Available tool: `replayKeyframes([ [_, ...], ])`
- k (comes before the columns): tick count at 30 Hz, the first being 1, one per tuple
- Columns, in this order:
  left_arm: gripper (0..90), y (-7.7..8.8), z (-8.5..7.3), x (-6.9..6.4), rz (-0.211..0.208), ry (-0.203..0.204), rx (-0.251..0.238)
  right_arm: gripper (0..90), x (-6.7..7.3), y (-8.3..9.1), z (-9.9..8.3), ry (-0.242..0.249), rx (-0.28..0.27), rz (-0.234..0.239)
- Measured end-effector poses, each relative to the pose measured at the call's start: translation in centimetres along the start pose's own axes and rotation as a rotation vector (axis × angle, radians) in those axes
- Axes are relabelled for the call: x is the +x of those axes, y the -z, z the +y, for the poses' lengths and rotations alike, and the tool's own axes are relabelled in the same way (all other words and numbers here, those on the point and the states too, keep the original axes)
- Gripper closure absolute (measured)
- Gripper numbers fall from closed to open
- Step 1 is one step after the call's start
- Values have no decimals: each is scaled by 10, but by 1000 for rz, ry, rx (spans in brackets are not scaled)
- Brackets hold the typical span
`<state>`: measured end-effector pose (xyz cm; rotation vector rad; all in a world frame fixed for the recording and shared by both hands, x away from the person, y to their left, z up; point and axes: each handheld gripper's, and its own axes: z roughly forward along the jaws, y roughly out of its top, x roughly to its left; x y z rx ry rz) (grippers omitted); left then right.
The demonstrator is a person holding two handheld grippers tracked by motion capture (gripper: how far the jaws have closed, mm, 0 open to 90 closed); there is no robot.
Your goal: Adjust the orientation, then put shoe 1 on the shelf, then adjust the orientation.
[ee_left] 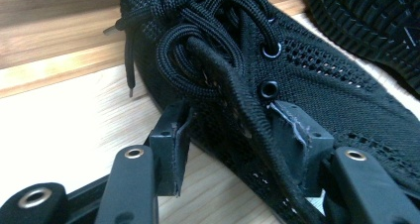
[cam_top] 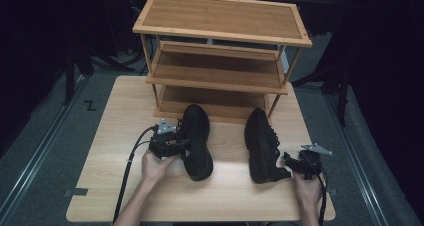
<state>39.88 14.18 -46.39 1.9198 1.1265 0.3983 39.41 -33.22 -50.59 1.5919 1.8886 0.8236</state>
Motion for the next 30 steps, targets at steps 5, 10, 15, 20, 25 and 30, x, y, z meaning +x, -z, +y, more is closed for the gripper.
replayKeyframes([
  [5, 515, -7, 9, -11, 5, -37, 11, 326, 0, 0, 0, 0, -1, 3],
  [10, 504, -16, 16, -24, -4, -49, 4, 326, 1, 1, 0, -20, 4, 6],
  [15, 465, -21, 23, -33, 22, -78, 36, 323, 1, 1, 0, -18, 4, 8],
  [20, 444, -21, 27, -35, 55, -78, 70, 323, 0, 0, 0, 0, -1, 9],
  [25, 480, -25, 28, -36, 43, -44, 93, 323, 1, 0, 0, -10, 3, 9],
  [30, 603, -27, 28, -35, 60, -24, 103, 323, 2, 1, 0, -12, 6, 8],
])
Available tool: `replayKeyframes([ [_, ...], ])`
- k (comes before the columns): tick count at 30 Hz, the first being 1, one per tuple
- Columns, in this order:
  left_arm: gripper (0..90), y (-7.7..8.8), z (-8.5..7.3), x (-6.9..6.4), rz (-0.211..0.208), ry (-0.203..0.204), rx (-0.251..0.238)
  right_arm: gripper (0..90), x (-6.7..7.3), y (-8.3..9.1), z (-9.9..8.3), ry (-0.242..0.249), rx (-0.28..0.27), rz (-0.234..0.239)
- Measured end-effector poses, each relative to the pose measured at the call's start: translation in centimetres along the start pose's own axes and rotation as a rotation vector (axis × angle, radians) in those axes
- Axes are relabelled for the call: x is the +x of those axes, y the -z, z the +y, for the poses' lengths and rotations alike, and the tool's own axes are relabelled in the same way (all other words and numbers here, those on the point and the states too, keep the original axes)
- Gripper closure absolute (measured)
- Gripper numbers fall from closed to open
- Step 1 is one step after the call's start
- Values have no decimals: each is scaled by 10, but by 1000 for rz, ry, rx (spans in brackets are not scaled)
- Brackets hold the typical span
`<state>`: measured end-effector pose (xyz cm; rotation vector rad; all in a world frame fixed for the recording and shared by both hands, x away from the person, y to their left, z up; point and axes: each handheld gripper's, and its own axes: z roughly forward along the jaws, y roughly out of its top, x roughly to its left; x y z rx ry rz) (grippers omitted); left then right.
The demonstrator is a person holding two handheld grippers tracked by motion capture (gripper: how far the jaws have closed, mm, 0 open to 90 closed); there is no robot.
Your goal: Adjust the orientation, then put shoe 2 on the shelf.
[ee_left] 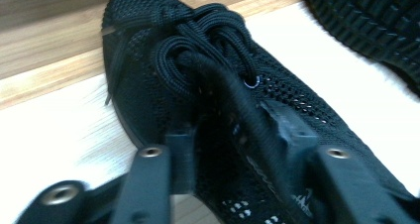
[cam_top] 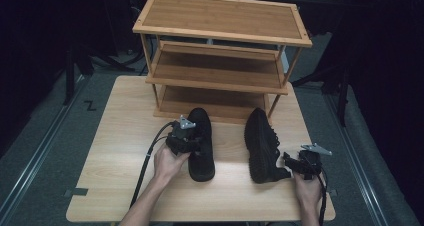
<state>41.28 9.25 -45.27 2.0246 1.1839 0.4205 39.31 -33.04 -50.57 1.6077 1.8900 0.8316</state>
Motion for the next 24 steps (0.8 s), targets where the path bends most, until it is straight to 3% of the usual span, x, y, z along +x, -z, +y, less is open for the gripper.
replayKeyframes([
  [3, 699, -1, 0, -1, 21, 1, 6, 323, 0, 0, 0, 0, 0, -1],
  [9, 795, -3, -1, -6, 46, 7, -1, 324, 0, 0, 0, 1, 0, 1],
  [14, 872, -1, 0, -5, 11, 28, -29, 323, 0, 0, 0, 7, -2, 3],
  [24, 882, 1, 5, -11, -51, 26, -56, 323, 0, 0, 0, 7, -2, 6],
])
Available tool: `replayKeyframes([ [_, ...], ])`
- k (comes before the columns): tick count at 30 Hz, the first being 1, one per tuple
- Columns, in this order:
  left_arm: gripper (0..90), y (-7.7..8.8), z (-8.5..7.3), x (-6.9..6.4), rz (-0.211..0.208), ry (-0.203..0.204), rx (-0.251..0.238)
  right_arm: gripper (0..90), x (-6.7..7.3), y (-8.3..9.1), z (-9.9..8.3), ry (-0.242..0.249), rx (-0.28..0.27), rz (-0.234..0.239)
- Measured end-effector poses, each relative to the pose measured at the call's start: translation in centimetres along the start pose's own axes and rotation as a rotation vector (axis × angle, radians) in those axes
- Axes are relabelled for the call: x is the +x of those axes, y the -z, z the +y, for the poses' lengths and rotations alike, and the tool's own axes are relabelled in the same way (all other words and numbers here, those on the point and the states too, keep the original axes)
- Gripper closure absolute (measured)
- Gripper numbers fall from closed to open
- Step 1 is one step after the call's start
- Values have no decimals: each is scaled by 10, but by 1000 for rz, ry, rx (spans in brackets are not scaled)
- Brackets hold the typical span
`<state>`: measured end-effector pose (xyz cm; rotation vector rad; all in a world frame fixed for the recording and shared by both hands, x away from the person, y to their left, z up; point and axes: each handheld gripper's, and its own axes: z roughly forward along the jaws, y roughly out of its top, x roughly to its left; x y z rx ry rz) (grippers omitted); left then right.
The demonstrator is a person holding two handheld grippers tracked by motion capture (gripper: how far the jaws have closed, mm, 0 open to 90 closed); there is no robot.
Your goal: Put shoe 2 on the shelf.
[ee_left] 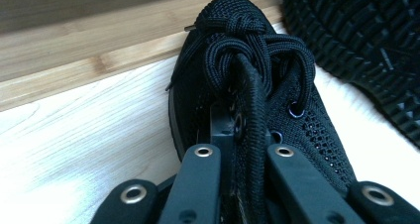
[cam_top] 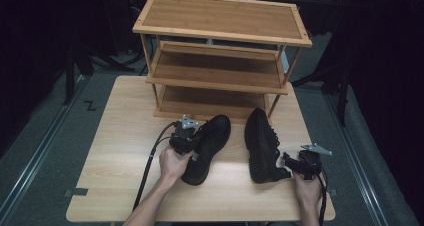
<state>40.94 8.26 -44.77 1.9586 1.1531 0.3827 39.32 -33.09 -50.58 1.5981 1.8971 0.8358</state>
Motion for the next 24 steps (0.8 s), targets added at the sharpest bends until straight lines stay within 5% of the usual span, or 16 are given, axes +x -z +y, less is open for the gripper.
replayKeyframes([
  [6, 882, 7, 3, 1, -23, 5, -24, 323, 0, 0, 0, 0, 0, -1],
  [24, 882, 10, 18, 16, 0, 48, -64, 322, 1, 0, 0, -4, 1, 2],
])
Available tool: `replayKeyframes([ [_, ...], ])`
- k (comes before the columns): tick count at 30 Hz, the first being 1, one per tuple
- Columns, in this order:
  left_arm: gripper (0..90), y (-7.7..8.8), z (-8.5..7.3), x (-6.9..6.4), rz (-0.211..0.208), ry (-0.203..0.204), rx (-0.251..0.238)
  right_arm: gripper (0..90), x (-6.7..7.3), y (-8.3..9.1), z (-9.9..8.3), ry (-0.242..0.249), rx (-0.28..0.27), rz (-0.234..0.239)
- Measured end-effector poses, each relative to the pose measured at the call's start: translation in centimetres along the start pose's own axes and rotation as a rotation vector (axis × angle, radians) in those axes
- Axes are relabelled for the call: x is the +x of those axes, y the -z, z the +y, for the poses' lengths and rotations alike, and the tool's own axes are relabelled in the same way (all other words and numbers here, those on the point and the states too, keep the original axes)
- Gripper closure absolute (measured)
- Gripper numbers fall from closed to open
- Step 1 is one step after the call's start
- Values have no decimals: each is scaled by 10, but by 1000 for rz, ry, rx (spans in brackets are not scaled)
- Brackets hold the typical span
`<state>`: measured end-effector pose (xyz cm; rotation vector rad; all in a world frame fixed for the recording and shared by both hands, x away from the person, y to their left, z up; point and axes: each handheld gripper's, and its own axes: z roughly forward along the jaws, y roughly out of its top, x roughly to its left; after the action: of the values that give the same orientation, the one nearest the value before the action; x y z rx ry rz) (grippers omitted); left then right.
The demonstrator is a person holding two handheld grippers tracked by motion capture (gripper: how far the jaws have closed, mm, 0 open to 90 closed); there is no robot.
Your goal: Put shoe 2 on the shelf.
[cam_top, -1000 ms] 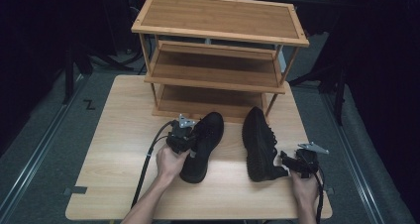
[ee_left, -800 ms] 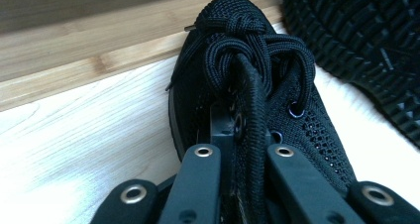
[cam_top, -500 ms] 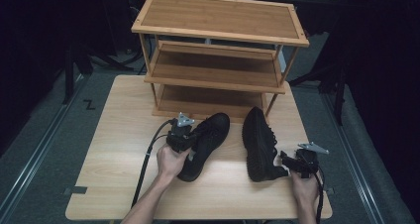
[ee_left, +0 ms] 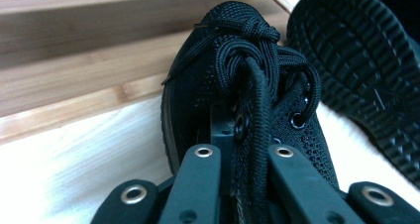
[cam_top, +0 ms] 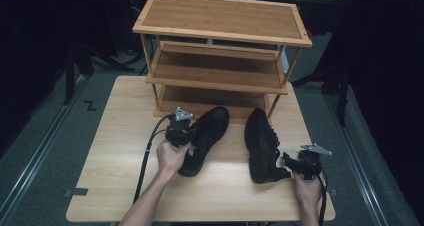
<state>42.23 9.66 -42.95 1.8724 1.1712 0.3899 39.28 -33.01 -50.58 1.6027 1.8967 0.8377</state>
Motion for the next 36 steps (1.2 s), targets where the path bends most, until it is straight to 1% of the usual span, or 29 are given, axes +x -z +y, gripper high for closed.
replayKeyframes([
  [2, 882, -1, 2, 2, 8, 2, -2, 321, -1, 0, 0, 8, -2, 2],
  [3, 882, -1, 3, 3, 12, 3, -5, 320, 0, 0, 0, 0, 0, 2],
  [7, 883, -4, 8, 7, 26, 7, -11, 320, 0, 0, 0, 6, -2, 4],
  [9, 883, -5, 11, 9, 30, 16, -25, 320, -1, 0, 0, 8, -3, 8],
  [10, 882, -6, 12, 11, 31, 29, -33, 320, -1, 0, 0, 8, -3, 9],
  [12, 883, -8, 14, 12, 38, 38, -35, 320, -1, 0, 0, 6, -2, 12],
  [15, 882, -11, 19, 13, 54, 42, -47, 320, -1, 0, 0, -4, -2, 15],
  [17, 882, -13, 22, 14, 67, 47, -60, 321, -1, 0, 0, -6, -3, 16],
  [18, 882, -14, 24, 15, 68, 58, -75, 321, -1, 0, 0, -7, -3, 17],
  [20, 882, -16, 29, 16, 77, 62, -84, 321, -1, 0, 0, -10, -3, 18],
  [24, 882, -19, 36, 14, 103, 54, -116, 321, -2, 0, 0, -6, -4, 19],
  [26, 882, -23, 40, 13, 110, 62, -135, 321, -1, 0, 0, -12, -3, 19],
  [31, 882, -32, 48, 13, 122, 63, -147, 321, -2, 0, 0, -10, -4, 21],
  [32, 882, -36, 49, 12, 127, 68, -158, 321, -2, 1, 0, -12, -4, 22],
  [33, 882, -37, 49, 13, 129, 69, -158, 321, -2, 1, 0, -12, -4, 22],
  [34, 882, -41, 49, 13, 135, 78, -163, 321, -2, 1, 0, -12, -4, 22],
  [36, 882, -47, 50, 14, 151, 83, -161, 321, -2, 1, 0, -12, -4, 23],
])
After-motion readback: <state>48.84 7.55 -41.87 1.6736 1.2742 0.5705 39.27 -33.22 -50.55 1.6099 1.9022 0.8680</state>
